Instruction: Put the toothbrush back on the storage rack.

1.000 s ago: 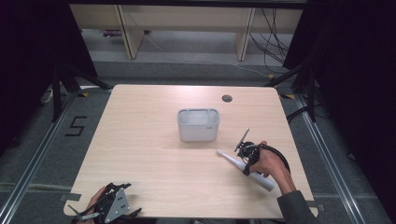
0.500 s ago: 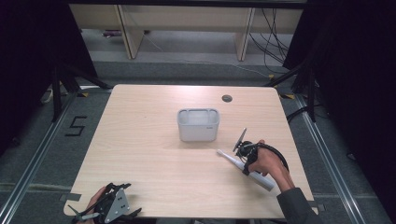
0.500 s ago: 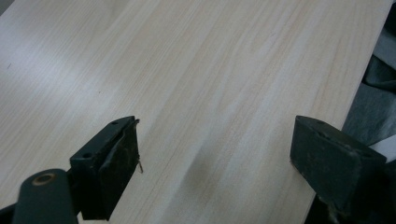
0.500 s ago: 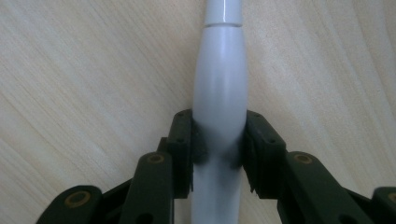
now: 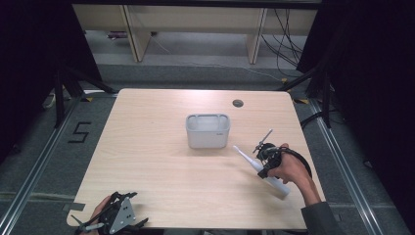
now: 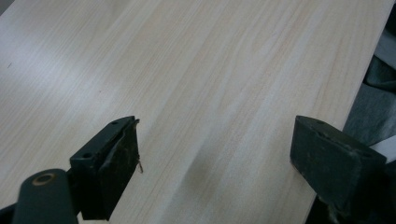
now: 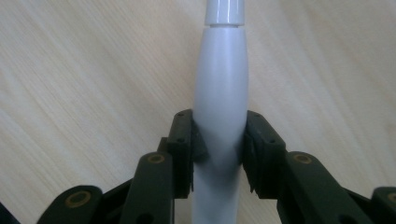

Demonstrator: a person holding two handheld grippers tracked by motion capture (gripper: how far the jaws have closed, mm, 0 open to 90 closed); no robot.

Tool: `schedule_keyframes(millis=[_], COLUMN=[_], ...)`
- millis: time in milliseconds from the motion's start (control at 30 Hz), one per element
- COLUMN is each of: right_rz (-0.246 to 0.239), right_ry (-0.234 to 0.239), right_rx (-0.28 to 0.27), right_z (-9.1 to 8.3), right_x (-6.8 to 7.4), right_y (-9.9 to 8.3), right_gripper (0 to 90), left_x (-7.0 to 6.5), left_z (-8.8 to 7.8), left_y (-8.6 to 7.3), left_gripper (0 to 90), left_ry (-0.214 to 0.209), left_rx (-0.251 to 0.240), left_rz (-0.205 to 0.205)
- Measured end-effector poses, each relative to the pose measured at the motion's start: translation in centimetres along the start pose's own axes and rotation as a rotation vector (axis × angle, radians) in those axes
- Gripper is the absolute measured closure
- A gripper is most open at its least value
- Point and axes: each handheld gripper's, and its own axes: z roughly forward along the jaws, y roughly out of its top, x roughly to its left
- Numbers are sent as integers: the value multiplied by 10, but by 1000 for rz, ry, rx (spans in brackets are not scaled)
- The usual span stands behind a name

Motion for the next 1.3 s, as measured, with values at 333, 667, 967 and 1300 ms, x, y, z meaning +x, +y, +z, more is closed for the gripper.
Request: schedule_keyframes(millis=[333, 667, 967, 1300], right_rz=[75, 117, 112, 109], right_ry=[3, -8, -11, 16], right_rx=[-315, -576, -791, -919], right_z=[-47, -55, -60, -54], right_x=[-9, -8, -6, -1], right_y=[-13, -3, 21, 49], right_gripper=[669, 668, 668, 668], left_x=[0, 0, 0, 0], left_z=[0, 1, 1, 0], left_y=[0, 0, 0, 0], left_gripper=[151, 151, 150, 151], left_ry=[10, 10, 14, 0], left_rx=[-4, -9, -9, -1], left_rz=[-4, -10, -9, 0])
